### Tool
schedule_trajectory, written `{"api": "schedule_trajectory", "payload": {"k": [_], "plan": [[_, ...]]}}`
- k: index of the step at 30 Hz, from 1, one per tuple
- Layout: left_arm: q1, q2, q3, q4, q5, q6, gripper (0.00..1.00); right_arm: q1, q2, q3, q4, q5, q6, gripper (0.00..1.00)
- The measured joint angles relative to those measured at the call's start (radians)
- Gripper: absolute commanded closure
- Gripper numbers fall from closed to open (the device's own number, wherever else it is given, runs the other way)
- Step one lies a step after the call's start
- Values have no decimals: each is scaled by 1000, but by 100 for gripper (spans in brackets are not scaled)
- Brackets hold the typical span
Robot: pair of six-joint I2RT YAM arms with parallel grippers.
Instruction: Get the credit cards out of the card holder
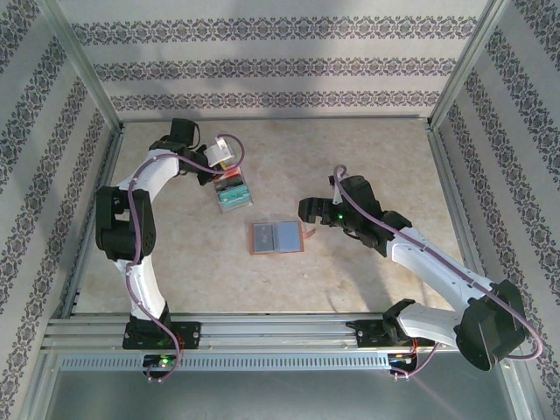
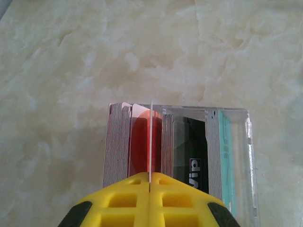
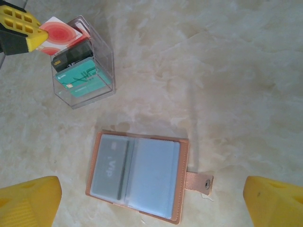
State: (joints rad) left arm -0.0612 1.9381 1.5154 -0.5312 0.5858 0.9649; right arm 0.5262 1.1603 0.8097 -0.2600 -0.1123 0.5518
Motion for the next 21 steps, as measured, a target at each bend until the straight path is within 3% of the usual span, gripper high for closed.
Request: {"api": "schedule_trajectory", "payload": {"k": [9,16,18,21], "plan": [[3,34,11,0,-3,0,100,-1,0,0,0,0,0,2],[3,38,13,1,5,0,86,-1,0,0,1,-2,0,2],[3,38,13,3,5,1,77,-1,0,0,1,-8,1,2],[3,38,13,6,10,-4,75,-1,0,0,1,-12,1,2]]}}
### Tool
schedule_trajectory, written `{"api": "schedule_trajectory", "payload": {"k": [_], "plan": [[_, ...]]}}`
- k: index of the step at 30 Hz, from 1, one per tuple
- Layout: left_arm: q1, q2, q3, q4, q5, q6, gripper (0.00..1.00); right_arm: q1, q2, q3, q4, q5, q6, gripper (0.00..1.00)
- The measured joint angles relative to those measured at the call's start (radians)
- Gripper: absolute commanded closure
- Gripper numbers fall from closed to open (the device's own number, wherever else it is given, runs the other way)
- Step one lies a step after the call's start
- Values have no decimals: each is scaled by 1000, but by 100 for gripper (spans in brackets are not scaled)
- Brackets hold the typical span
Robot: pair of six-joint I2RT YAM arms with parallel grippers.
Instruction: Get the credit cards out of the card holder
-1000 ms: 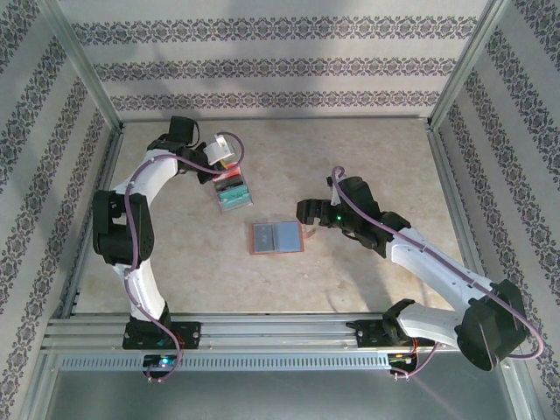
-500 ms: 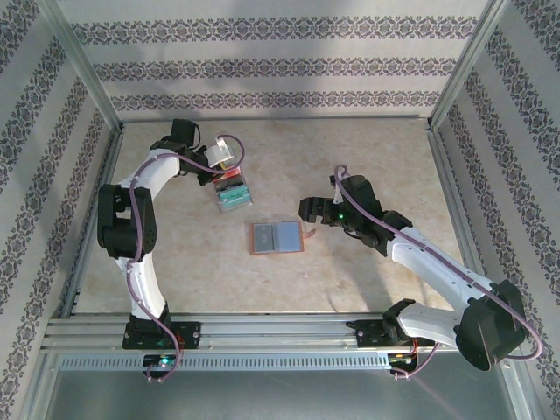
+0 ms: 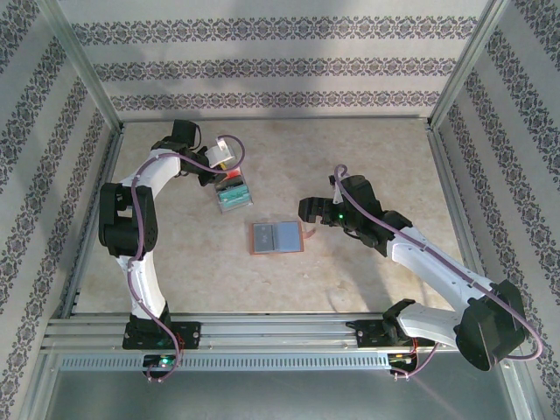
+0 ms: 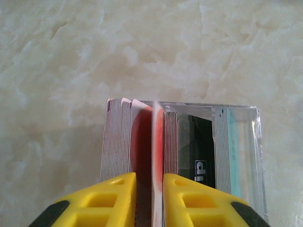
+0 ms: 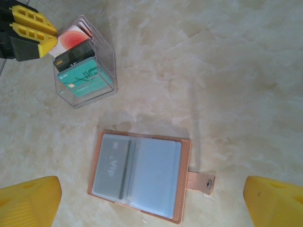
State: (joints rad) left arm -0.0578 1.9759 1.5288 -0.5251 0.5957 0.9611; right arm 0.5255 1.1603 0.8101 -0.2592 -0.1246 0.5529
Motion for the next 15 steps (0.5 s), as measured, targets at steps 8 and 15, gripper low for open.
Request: {"api": "schedule_trajectory", "payload": {"k": [8,15], "plan": [[0,-17,0,4,29,-36,74,11,22,25,-22,8,-2,2],[0,-241,-113,137,9,-213,14,98,98,86,-74,65,-16,11]]}}
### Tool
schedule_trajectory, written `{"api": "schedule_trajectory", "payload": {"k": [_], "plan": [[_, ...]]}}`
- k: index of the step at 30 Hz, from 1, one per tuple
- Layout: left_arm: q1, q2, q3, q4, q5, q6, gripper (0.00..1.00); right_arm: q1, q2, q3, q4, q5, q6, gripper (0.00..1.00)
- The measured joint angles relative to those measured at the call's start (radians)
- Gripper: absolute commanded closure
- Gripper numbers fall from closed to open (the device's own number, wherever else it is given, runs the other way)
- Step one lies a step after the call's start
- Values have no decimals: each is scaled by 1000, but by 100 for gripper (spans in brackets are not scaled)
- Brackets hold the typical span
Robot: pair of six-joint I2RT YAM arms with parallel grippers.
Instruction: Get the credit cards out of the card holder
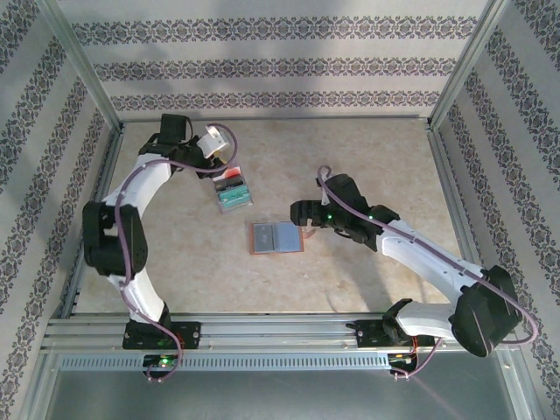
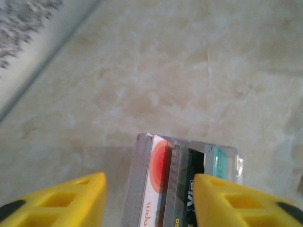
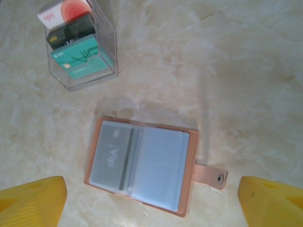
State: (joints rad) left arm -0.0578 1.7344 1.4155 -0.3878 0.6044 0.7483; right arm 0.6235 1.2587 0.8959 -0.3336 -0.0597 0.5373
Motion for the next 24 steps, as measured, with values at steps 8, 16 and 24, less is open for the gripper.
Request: {"api": "schedule_trajectory", "payload": {"k": [8,16,24], "plan": [[0,-332,-306,250,-140,-305,0,96,127,95,-72,72,-18,12],[0,-583,-550,328,-291,-592,1,189,262,173,-115,101,-18,15],[1,-765,-706,348,-392,-853,1,252,415,262,-153,100,-16,15]]}}
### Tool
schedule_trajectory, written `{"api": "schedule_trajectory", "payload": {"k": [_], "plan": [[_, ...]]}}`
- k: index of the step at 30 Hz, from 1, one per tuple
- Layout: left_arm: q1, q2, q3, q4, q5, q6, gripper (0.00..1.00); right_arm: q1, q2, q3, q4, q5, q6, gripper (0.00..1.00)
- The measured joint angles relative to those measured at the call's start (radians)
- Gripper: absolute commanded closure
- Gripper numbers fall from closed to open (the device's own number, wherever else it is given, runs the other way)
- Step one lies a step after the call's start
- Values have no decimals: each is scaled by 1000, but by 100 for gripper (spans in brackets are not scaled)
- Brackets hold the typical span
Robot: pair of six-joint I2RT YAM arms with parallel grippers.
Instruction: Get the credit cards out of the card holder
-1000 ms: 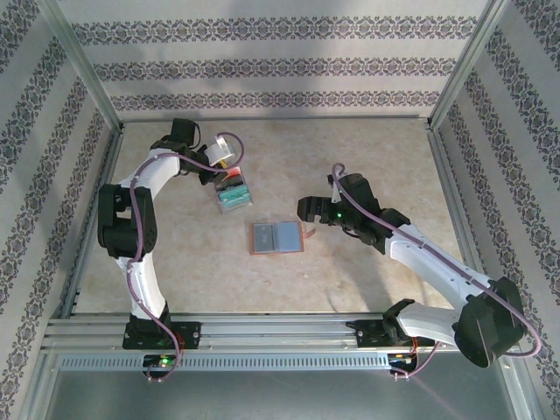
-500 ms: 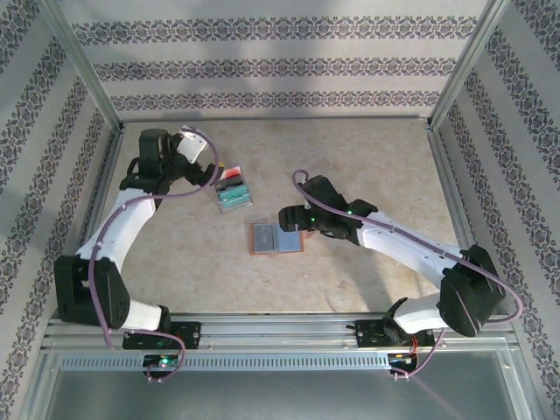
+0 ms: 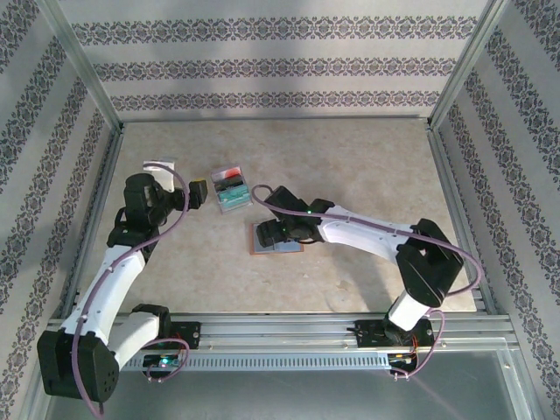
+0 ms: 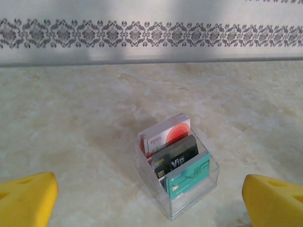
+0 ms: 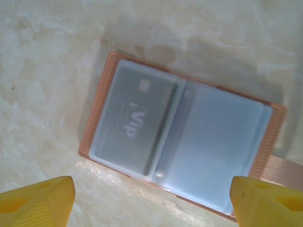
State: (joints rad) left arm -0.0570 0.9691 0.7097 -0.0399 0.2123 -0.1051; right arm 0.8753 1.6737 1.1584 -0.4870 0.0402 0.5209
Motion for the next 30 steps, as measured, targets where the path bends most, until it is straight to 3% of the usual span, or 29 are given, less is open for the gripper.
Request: {"api": "schedule_trajectory", "payload": {"k": [3,9,20,30], "plan": [[0,-5,0,-16,-1,-59,0,13,49,37,-9,-3,0,15],[0,-44,-56,-45,-10,-139,0,36,151,114,-26,-2,3,26],[0,-51,-95,-77,-34,-192,0,70,293,238,-108,53,-4,20],[0,-35,-102,-80,-34,-204,0,70,343,247,-138,69,-3,23]]}}
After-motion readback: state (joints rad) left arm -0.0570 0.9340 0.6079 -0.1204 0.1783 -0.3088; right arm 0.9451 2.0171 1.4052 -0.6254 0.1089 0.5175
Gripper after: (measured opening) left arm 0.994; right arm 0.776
